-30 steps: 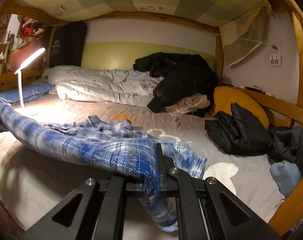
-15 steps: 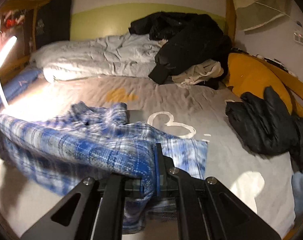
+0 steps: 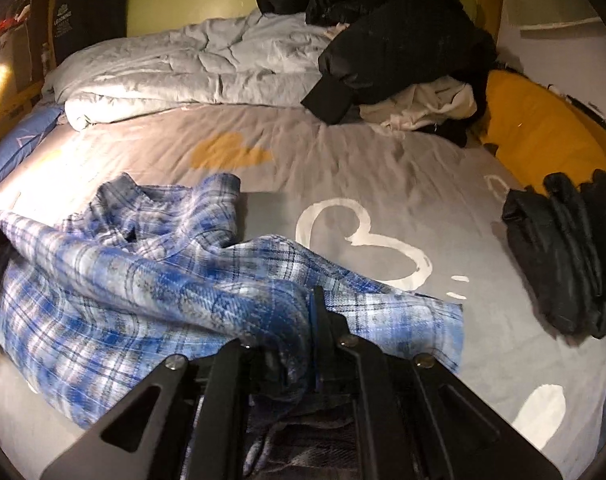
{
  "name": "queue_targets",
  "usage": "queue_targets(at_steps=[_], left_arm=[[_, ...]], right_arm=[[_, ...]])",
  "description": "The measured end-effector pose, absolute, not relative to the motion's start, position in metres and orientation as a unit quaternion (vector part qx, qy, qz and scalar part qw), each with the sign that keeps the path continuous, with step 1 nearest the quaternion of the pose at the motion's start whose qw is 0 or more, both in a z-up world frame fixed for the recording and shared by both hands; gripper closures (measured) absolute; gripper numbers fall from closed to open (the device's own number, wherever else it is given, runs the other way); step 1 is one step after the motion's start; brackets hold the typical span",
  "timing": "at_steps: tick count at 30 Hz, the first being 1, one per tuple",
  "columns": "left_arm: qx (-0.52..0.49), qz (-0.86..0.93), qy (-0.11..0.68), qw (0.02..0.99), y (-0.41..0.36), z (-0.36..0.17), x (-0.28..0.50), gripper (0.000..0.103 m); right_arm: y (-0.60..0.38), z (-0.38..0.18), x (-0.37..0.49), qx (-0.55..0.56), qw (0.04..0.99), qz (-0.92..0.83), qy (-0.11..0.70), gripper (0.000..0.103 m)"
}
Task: Fold large clothes
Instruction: 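Lower the folded hem onto the shirt and open both grippers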
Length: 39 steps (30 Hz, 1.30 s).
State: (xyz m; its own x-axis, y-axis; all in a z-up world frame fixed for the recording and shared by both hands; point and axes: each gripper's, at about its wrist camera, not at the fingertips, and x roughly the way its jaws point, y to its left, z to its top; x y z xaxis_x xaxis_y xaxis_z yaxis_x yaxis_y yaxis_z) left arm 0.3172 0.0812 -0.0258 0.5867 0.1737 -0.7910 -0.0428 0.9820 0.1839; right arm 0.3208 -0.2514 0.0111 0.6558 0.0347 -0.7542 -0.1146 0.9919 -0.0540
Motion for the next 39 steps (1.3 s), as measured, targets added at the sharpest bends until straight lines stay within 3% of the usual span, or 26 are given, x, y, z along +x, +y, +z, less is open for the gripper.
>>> queue_targets(at_steps=[7, 10, 11, 12, 13, 14, 15, 18, 24, 27, 33, 39], left_arm=[[0.072, 0.051, 0.435, 0.896, 0.085, -0.027, 0.331, 0.093], [0.068, 0.047, 0.429, 0.899, 0.087, -0.023, 0.330, 0.091], [0.069, 0.043, 0.431, 0.899, 0.086, -0.022, 0.328, 0.078], [0.071, 0.042, 0.431, 0.899, 0.086, -0.021, 0.326, 0.055], [0.072, 0.045, 0.423, 0.902, 0.086, -0.018, 0.322, 0.043], [0.072, 0.048, 0.406, 0.910, 0.086, -0.013, 0.315, 0.024], [0.072, 0.048, 0.390, 0.917, 0.086, -0.007, 0.309, 0.014], [0.066, 0.026, 0.352, 0.933, 0.085, 0.016, 0.291, 0.006], [0.010, 0.023, 0.315, 0.949, 0.099, 0.051, 0.254, 0.000], [0.006, 0.038, 0.317, 0.948, 0.106, 0.058, 0.241, 0.001], [-0.029, 0.058, 0.342, 0.938, 0.118, 0.047, 0.218, 0.001], [-0.011, 0.069, 0.362, 0.930, 0.116, 0.031, 0.215, 0.001]], right_arm=[[-0.259, 0.011, 0.332, -0.023, 0.911, 0.041, 0.410, 0.083], [-0.257, 0.013, 0.330, -0.035, 0.918, 0.033, 0.395, 0.069], [-0.257, 0.014, 0.330, -0.039, 0.919, 0.024, 0.392, 0.053], [-0.258, 0.014, 0.329, -0.046, 0.921, 0.012, 0.387, 0.035], [-0.259, 0.016, 0.327, -0.047, 0.923, 0.010, 0.381, 0.029], [-0.262, 0.019, 0.325, -0.042, 0.925, 0.015, 0.376, 0.023], [-0.264, 0.022, 0.323, -0.034, 0.926, 0.020, 0.375, 0.019], [-0.271, 0.033, 0.316, -0.010, 0.930, 0.021, 0.366, 0.007], [-0.274, 0.046, 0.303, 0.003, 0.932, 0.033, 0.361, 0.000], [-0.270, 0.032, 0.313, -0.035, 0.898, 0.030, 0.438, 0.000], [-0.280, 0.027, 0.304, 0.000, 0.879, 0.068, 0.472, 0.000], [-0.264, 0.034, 0.289, -0.044, 0.881, 0.090, 0.463, 0.000]])
